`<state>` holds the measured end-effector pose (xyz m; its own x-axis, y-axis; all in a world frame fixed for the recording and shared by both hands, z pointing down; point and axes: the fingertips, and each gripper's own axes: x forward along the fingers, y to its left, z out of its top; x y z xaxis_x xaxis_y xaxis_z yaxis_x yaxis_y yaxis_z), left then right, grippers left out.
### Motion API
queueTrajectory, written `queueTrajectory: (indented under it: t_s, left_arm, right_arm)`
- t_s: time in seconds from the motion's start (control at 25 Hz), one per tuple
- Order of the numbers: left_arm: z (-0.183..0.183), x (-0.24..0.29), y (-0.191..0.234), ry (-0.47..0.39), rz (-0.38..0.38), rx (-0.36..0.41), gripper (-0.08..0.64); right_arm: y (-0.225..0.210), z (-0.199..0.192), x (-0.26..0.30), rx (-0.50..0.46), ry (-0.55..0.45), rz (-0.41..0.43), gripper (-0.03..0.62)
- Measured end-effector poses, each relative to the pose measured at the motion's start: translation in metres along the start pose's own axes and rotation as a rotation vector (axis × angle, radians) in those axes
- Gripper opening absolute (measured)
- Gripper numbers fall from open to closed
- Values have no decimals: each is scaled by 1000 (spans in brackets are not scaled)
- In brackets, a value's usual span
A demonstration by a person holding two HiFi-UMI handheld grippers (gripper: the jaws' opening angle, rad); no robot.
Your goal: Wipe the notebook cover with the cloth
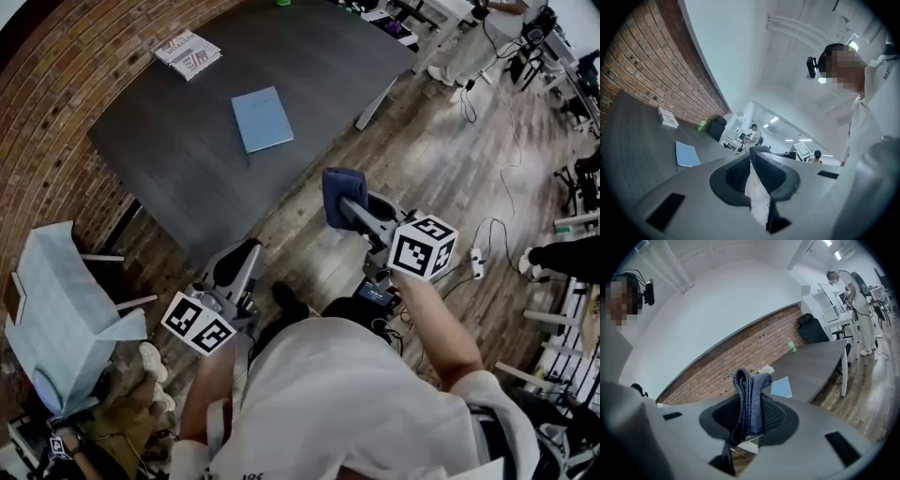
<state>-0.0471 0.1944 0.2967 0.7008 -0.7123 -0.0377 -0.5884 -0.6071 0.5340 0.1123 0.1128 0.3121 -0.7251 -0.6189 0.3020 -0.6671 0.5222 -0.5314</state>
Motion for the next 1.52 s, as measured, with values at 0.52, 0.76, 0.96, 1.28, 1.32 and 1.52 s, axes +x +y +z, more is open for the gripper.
queueTrajectory:
  t_s: [0.52, 0.76, 0.96, 1.28, 1.32, 1.52]
  left_arm:
    - [5, 41, 66, 2, 47, -63, 106]
    - [1, 84, 111, 1, 146, -90, 97]
    - [-13, 128, 156, 32, 227, -123, 93]
    - [-40, 175, 203, 90, 350, -152, 75]
    - [-43, 177, 208, 102, 360, -154, 75]
    - [-60, 186, 233, 198, 394, -127, 75]
  right_arm:
    - [-46, 31, 75, -17, 77, -23, 112]
    - [-87, 52, 128, -22, 168, 39, 112]
    - [-127, 75, 170, -42, 250, 83, 114]
    - [-181, 83, 226, -114, 390, 116, 114]
    - [-183, 82, 234, -125, 405, 116, 114]
    - [-184, 65, 275, -269, 513, 121, 112]
